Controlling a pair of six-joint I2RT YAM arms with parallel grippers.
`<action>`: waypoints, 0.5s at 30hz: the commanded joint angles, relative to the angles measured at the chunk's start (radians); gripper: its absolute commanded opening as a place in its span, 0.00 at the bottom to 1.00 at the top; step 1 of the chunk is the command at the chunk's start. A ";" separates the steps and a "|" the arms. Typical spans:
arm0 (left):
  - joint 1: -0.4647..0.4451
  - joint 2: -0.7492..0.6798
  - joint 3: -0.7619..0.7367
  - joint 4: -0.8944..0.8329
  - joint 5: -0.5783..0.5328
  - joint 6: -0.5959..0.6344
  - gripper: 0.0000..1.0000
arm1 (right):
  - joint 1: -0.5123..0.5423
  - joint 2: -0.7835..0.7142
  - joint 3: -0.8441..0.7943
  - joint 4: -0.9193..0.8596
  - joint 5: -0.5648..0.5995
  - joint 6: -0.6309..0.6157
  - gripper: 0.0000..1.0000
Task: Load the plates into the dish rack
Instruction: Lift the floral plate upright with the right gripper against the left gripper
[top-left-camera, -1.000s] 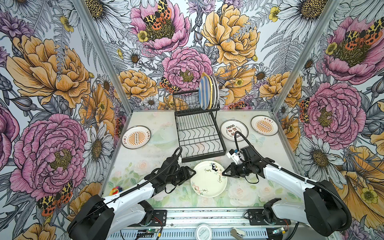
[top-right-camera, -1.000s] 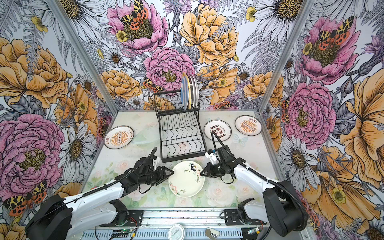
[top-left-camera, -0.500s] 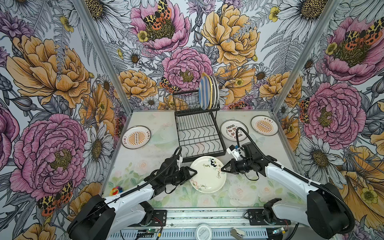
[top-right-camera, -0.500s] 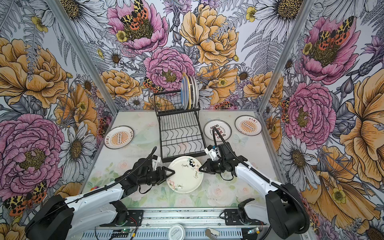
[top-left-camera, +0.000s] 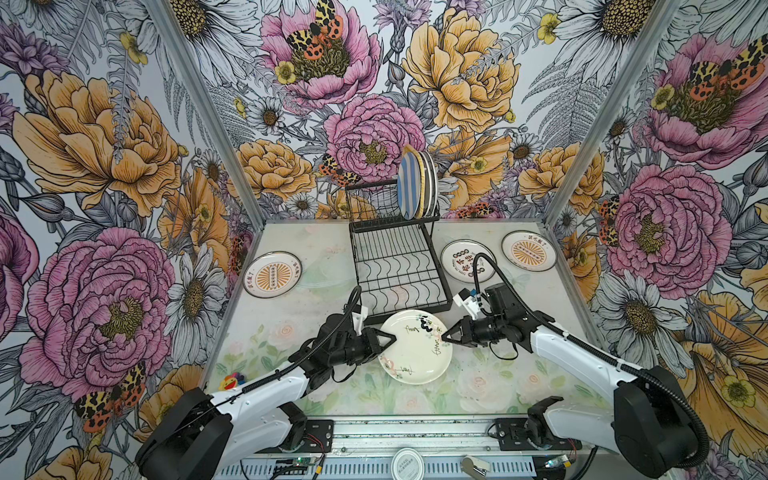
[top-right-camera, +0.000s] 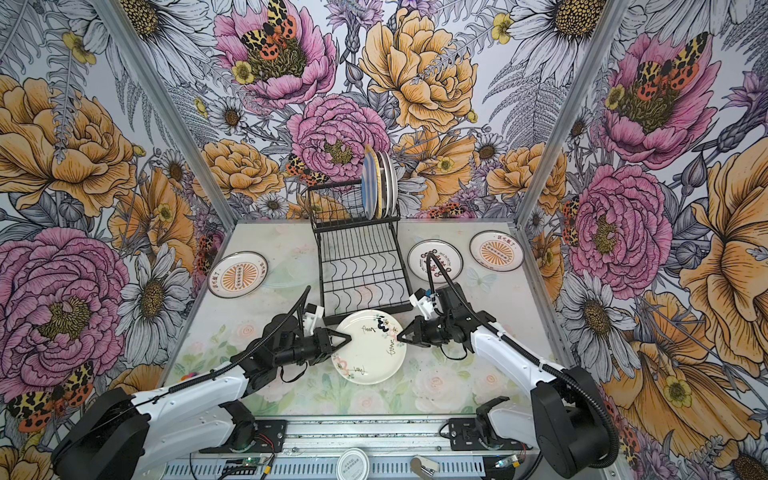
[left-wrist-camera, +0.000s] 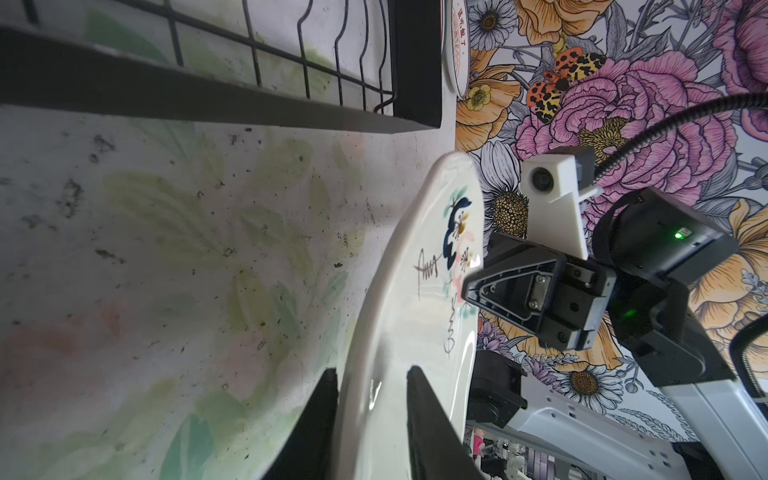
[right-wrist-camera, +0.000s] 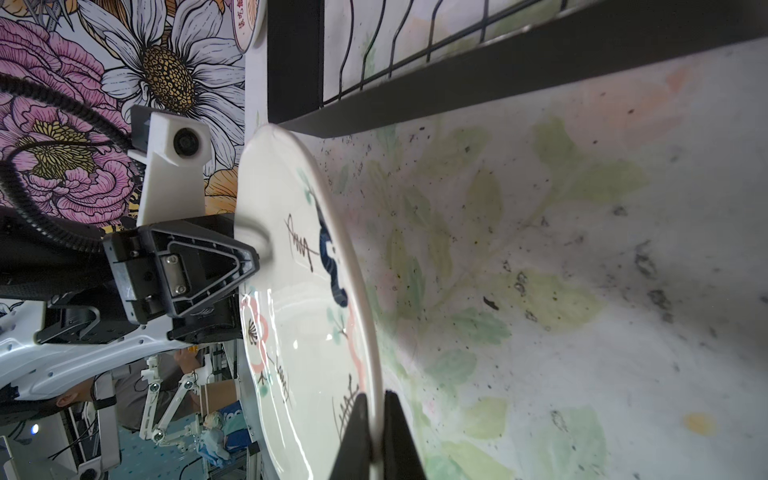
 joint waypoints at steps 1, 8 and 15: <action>-0.005 0.015 0.013 0.109 0.038 -0.010 0.22 | 0.003 -0.029 0.049 0.090 -0.095 0.021 0.00; -0.003 0.021 0.014 0.142 0.046 -0.030 0.00 | -0.003 -0.041 0.049 0.091 -0.115 0.011 0.04; 0.036 -0.065 -0.016 0.143 0.081 -0.014 0.00 | -0.010 -0.037 0.078 0.127 -0.227 0.017 0.46</action>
